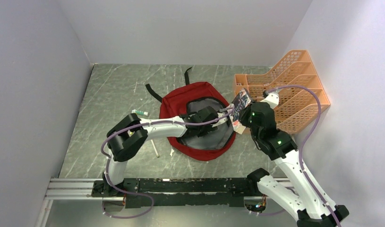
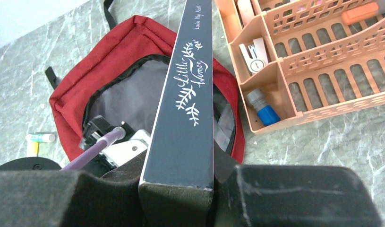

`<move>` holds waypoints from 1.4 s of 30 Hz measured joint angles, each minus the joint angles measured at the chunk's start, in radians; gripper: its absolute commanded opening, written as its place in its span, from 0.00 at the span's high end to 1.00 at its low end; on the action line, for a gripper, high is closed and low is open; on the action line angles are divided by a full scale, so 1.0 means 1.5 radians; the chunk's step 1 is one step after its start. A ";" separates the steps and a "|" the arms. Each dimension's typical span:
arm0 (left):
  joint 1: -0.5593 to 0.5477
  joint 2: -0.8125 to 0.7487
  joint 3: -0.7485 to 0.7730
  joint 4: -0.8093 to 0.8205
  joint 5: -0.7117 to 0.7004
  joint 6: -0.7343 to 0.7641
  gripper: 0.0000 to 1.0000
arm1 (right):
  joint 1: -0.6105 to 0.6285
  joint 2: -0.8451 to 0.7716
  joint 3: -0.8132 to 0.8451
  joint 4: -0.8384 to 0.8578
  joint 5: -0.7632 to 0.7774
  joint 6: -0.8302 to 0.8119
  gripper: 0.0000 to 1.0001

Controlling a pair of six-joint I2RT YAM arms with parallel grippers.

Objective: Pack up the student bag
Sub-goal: Place the book in the student bag.

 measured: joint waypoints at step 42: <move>0.080 0.017 0.226 -0.153 0.074 -0.092 0.95 | 0.000 -0.018 -0.202 0.116 -0.246 0.432 1.00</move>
